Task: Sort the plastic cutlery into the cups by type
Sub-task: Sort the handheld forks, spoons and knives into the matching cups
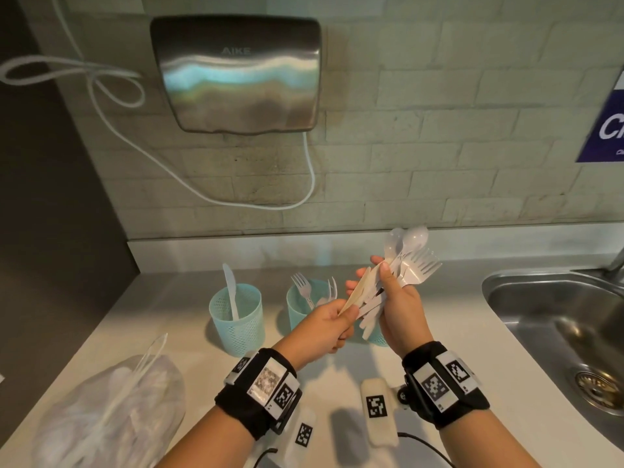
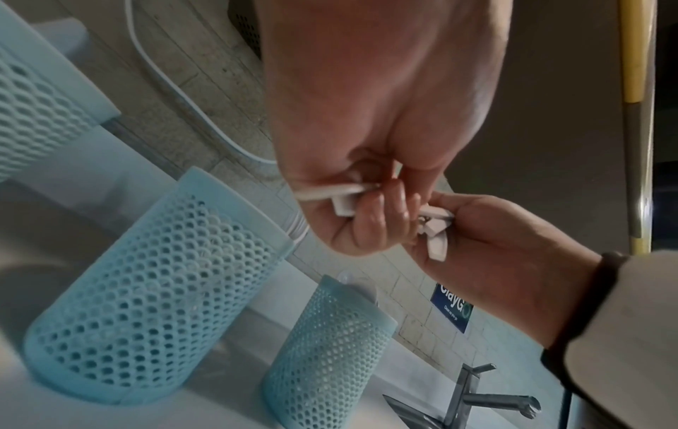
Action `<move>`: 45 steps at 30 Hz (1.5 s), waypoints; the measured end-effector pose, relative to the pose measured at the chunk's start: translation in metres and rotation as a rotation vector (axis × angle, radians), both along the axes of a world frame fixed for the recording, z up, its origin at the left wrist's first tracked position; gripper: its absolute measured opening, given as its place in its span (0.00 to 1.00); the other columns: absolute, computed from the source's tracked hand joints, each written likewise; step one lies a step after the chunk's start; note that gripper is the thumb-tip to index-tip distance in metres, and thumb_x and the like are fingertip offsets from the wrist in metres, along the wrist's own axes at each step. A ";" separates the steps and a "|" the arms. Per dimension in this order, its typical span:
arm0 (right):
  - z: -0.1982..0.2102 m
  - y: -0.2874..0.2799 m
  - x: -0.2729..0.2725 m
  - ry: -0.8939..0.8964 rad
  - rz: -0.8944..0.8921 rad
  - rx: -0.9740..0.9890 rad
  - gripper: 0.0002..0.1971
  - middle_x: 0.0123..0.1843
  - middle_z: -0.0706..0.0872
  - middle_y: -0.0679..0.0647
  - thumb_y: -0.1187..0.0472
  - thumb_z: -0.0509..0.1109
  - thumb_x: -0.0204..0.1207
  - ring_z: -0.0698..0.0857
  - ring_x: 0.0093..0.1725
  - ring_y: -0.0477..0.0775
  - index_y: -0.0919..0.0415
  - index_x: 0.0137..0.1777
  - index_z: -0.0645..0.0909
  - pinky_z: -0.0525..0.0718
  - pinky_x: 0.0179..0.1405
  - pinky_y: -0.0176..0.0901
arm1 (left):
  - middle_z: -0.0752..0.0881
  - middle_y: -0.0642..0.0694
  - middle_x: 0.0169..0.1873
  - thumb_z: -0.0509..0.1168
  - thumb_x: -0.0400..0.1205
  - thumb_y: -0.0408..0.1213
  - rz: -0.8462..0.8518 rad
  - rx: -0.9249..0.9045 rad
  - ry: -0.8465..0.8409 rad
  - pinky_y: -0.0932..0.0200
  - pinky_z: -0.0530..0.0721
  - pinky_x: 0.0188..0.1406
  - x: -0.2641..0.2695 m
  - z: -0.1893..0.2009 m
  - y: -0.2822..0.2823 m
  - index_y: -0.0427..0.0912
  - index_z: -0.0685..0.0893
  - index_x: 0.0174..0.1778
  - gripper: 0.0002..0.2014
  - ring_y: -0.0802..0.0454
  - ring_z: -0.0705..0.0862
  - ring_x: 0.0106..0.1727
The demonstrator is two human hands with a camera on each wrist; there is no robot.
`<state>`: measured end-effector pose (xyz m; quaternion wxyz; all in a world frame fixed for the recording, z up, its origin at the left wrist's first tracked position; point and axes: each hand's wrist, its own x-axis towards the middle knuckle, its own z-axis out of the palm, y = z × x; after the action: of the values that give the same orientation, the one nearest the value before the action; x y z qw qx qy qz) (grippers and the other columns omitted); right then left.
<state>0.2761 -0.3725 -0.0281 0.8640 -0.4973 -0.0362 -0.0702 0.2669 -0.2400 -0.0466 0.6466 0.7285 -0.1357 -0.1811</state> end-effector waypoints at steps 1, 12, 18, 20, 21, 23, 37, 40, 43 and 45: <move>0.000 0.001 0.001 -0.001 -0.005 0.011 0.12 0.44 0.86 0.59 0.58 0.56 0.85 0.90 0.40 0.58 0.62 0.63 0.74 0.89 0.39 0.48 | 0.67 0.50 0.23 0.52 0.88 0.41 0.009 0.019 -0.019 0.70 0.61 0.17 0.000 0.002 0.001 0.46 0.73 0.40 0.11 0.63 0.63 0.16; -0.003 0.003 0.005 -0.024 0.024 -0.065 0.11 0.40 0.88 0.56 0.62 0.55 0.86 0.88 0.35 0.54 0.62 0.52 0.79 0.89 0.36 0.45 | 0.79 0.49 0.30 0.55 0.86 0.30 0.142 0.135 -0.191 0.68 0.74 0.28 0.006 0.004 0.034 0.43 0.77 0.44 0.09 0.65 0.76 0.22; -0.008 0.022 0.006 0.023 0.164 -0.178 0.10 0.32 0.75 0.53 0.65 0.58 0.85 0.70 0.23 0.45 0.64 0.59 0.78 0.70 0.23 0.34 | 0.76 0.52 0.27 0.56 0.85 0.29 0.382 -0.072 -0.212 0.71 0.68 0.22 0.008 0.018 0.072 0.44 0.81 0.55 0.10 0.61 0.69 0.22; -0.008 0.032 0.005 0.041 0.256 -0.206 0.15 0.30 0.70 0.52 0.60 0.58 0.85 0.65 0.21 0.44 0.72 0.62 0.75 0.64 0.20 0.33 | 0.70 0.51 0.26 0.55 0.87 0.34 0.508 -0.212 -0.195 0.71 0.63 0.17 0.011 0.028 0.090 0.48 0.80 0.52 0.09 0.62 0.66 0.20; -0.008 0.038 0.004 0.041 0.294 -0.213 0.18 0.29 0.69 0.51 0.57 0.59 0.84 0.63 0.21 0.44 0.75 0.62 0.72 0.62 0.19 0.33 | 0.68 0.51 0.25 0.54 0.87 0.37 0.563 -0.239 -0.213 0.71 0.62 0.17 0.013 0.034 0.100 0.48 0.79 0.50 0.09 0.62 0.64 0.20; -0.007 0.048 0.001 0.044 0.354 -0.195 0.20 0.28 0.68 0.50 0.52 0.61 0.81 0.62 0.20 0.45 0.70 0.59 0.75 0.60 0.18 0.34 | 0.69 0.50 0.27 0.52 0.88 0.38 0.663 -0.213 -0.284 0.68 0.66 0.22 0.016 0.045 0.118 0.47 0.77 0.47 0.09 0.59 0.66 0.23; -0.008 0.071 0.003 -0.030 0.462 -0.252 0.13 0.33 0.77 0.51 0.64 0.59 0.84 0.73 0.28 0.49 0.64 0.64 0.78 0.75 0.29 0.37 | 0.74 0.47 0.31 0.50 0.86 0.25 0.817 -0.098 -0.398 0.68 0.77 0.40 0.033 0.013 0.131 0.45 0.71 0.48 0.10 0.55 0.74 0.33; -0.008 0.069 0.003 -0.021 0.474 -0.252 0.12 0.33 0.77 0.51 0.63 0.59 0.84 0.72 0.27 0.49 0.64 0.63 0.78 0.74 0.28 0.36 | 0.72 0.48 0.29 0.50 0.86 0.26 0.819 -0.191 -0.491 0.66 0.75 0.34 0.035 0.036 0.130 0.48 0.71 0.46 0.12 0.55 0.70 0.30; -0.009 0.069 0.002 0.004 0.481 -0.229 0.14 0.30 0.72 0.49 0.58 0.61 0.80 0.67 0.26 0.47 0.63 0.61 0.79 0.69 0.26 0.36 | 0.72 0.48 0.29 0.51 0.87 0.29 0.814 -0.258 -0.504 0.61 0.72 0.35 0.046 0.048 0.132 0.48 0.73 0.45 0.11 0.54 0.69 0.29; -0.009 0.068 0.002 0.014 0.491 -0.212 0.17 0.28 0.70 0.48 0.55 0.63 0.76 0.65 0.25 0.46 0.64 0.60 0.78 0.67 0.25 0.35 | 0.72 0.48 0.29 0.51 0.87 0.30 0.815 -0.261 -0.483 0.62 0.73 0.35 0.055 0.045 0.128 0.48 0.73 0.44 0.11 0.54 0.70 0.29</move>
<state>0.2782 -0.3047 -0.0374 0.7985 -0.5617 -0.1571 0.1490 0.3223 -0.1123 -0.0016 0.7007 0.6564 -0.0071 0.2794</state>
